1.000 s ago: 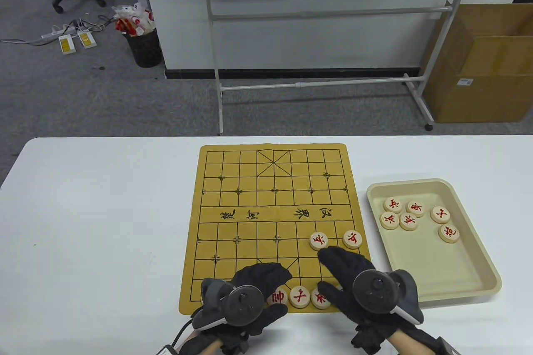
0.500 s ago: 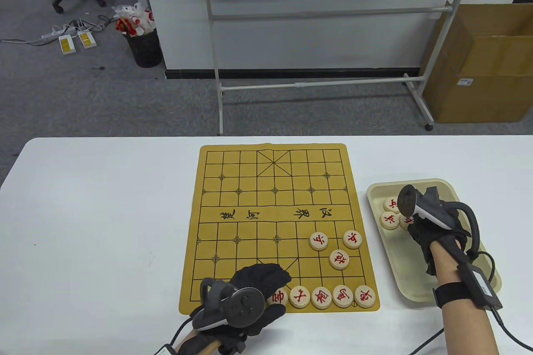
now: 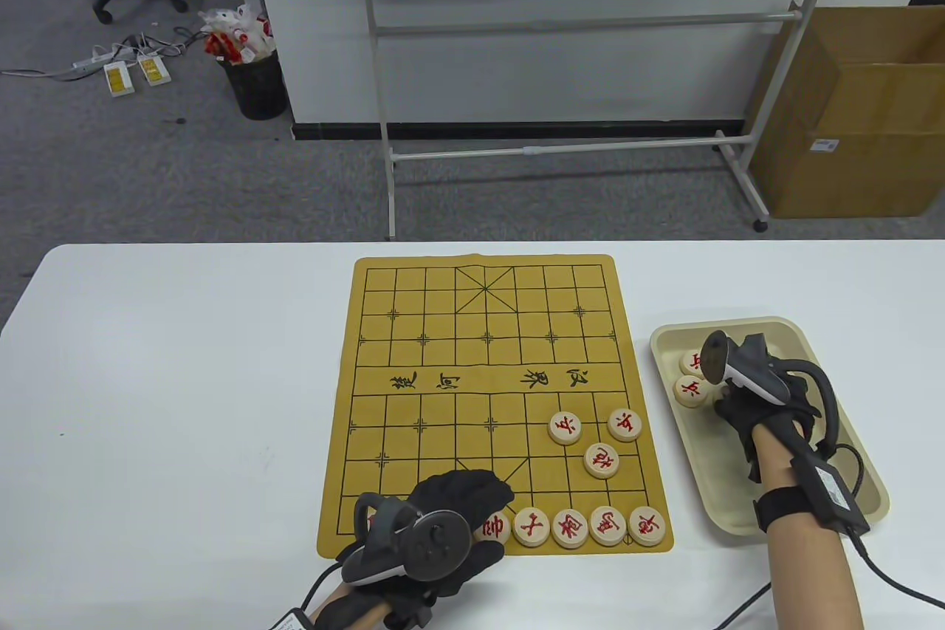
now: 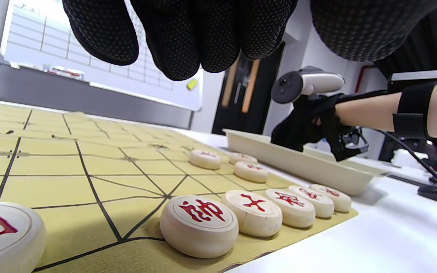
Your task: Set up Chinese chess pieces
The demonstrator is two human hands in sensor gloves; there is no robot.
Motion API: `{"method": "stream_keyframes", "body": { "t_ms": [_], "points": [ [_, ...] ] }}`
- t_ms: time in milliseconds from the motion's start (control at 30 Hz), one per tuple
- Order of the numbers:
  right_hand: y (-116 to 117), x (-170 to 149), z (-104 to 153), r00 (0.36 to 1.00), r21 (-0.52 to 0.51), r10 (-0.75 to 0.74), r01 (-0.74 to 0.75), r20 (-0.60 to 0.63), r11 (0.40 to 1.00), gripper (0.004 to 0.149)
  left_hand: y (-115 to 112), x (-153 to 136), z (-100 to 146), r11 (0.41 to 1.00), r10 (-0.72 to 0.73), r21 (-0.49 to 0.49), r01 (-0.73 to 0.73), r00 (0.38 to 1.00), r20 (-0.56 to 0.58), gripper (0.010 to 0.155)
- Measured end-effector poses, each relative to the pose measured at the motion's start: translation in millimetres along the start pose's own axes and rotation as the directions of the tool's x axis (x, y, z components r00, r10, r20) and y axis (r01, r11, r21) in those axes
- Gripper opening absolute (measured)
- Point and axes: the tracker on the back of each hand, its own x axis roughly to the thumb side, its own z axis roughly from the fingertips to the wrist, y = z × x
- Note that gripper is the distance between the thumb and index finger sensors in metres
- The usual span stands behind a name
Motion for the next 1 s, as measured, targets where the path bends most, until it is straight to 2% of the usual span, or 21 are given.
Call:
{"method": "stream_keyframes", "body": {
  "t_ms": [33, 100, 367, 467, 567, 667, 733, 800, 867, 967, 1000],
  "points": [
    [1, 1, 0, 1.000, -0.003, 0.003, -0.003, 0.005, 1.000, 0.074, 0, 0, 0, 1.000, 0.000, -0.002, 0.000, 1.000, -0.001, 0.073],
    [6, 3, 0, 1.000, 0.031, 0.007, -0.008, 0.029, 0.999, 0.072, 0, 0, 0, 1.000, -0.001, -0.005, 0.001, 1.000, -0.002, 0.073],
    [8, 3, 4, 0.999, 0.004, 0.027, -0.028, 0.027, 1.000, 0.073, 0, -1, -1, 1.000, 0.004, -0.005, -0.004, 1.000, -0.006, 0.073],
    [-8, -5, 17, 1.000, -0.035, -0.014, 0.015, 0.027, 0.999, 0.075, 0, -1, -1, 1.000, 0.012, 0.004, -0.012, 1.000, -0.012, 0.073],
    [-35, -11, 45, 0.982, -0.101, -0.160, 0.170, 0.101, 0.980, 0.074, 1, -1, -1, 1.000, 0.018, 0.022, -0.018, 1.000, -0.014, 0.076],
    [-57, -4, 88, 0.900, -0.138, -0.337, 0.384, 0.275, 0.913, 0.072, 3, 4, 0, 0.998, 0.037, 0.051, -0.037, 0.999, -0.002, 0.079],
    [-66, 8, 119, 0.816, -0.097, -0.422, 0.494, 0.394, 0.864, 0.072, 4, 8, 0, 0.997, 0.053, 0.064, -0.053, 0.999, 0.010, 0.081],
    [-70, 25, 150, 0.710, -0.028, -0.490, 0.581, 0.505, 0.813, 0.071, 5, 14, 0, 0.993, 0.082, 0.079, -0.084, 0.996, 0.028, 0.086],
    [-70, 50, 184, 0.574, 0.079, -0.550, 0.645, 0.607, 0.760, 0.071, 7, 22, 2, 0.988, 0.107, 0.105, -0.112, 0.993, 0.056, 0.088],
    [-64, 82, 220, 0.441, 0.208, -0.582, 0.646, 0.683, 0.735, 0.074, 12, 32, 7, 0.977, 0.086, 0.189, -0.103, 0.992, 0.096, 0.083],
    [-62, 90, 227, 0.418, 0.228, -0.584, 0.643, 0.696, 0.731, 0.075, 13, 34, 8, 0.971, 0.075, 0.218, -0.097, 0.991, 0.108, 0.081]
  ]
}}
